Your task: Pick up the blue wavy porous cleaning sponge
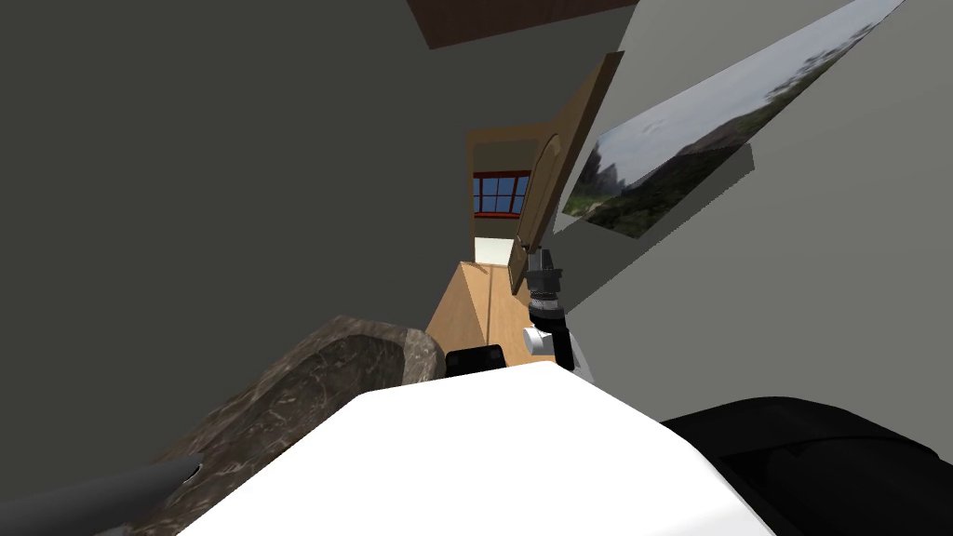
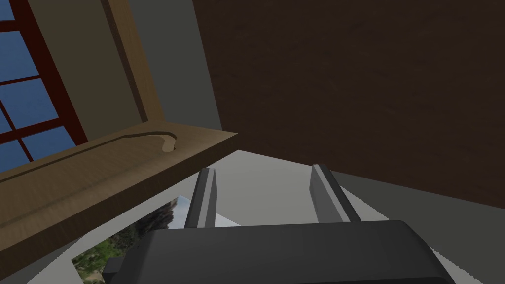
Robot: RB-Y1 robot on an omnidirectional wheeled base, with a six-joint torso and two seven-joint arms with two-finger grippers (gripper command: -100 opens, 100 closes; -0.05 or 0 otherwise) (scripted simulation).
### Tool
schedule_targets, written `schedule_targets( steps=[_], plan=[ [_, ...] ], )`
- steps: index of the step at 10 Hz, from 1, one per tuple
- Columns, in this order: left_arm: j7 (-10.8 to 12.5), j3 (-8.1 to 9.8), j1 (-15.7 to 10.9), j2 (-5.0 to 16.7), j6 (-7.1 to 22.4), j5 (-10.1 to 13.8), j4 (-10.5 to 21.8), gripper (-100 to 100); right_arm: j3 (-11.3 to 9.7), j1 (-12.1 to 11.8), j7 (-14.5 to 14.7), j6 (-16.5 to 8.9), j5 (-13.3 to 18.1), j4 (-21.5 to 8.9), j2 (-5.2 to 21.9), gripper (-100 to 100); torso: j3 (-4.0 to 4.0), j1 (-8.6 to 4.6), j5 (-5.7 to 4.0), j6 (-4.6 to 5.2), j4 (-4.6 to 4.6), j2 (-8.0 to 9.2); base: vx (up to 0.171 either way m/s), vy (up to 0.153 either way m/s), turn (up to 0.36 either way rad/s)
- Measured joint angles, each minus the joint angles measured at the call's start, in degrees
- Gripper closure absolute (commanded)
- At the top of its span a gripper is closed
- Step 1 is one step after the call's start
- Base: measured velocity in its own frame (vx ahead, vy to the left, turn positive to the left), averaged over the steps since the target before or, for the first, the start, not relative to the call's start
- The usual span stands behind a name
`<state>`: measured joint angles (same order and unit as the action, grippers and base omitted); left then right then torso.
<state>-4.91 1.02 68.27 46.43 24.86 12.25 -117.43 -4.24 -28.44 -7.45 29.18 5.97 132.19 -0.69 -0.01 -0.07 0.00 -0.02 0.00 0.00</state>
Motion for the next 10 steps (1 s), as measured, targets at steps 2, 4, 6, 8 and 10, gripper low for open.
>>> schedule_targets(
  steps=[2,4,6,8,10],
  plan=[
    [-0.03,-0.05,-0.06,-0.04,-0.1,-0.02,0.12,100,0.0,0.0,0.0,0.0,0.0,0.0,0.0,0,0.01,-0.03,-0.01,-0.01,0.0,0.02,0.0,0.0,0.0],
    [-0.08,-0.04,-0.04,-0.01,-0.07,-0.05,0.14,100,0.0,0.0,0.0,0.0,0.0,0.0,0.0,0,0.01,-0.03,0.02,-0.01,0.02,0.0,0.0,0.0,0.0],
    [-0.09,-0.04,-0.03,-0.01,-0.07,-0.06,0.15,0,0.0,0.0,0.0,0.0,0.0,0.0,0.0,0,0.01,-0.03,0.02,-0.01,0.02,0.0,0.0,0.0,0.0],
    [0.01,0.48,0.95,0.26,0.35,-0.06,-1.36,100,0.0,0.0,0.0,0.0,0.0,0.0,0.0,0,0.02,-0.08,-0.01,-0.05,0.02,0.03,-0.006,-0.008,0.079],
    [0.21,1.16,2.12,0.92,0.73,0.23,-2.84,0,0.0,0.0,0.0,0.0,0.0,0.0,0.0,0,0.03,-0.07,0.01,-0.02,0.02,0.03,-0.002,-0.003,0.006]
  ],
)
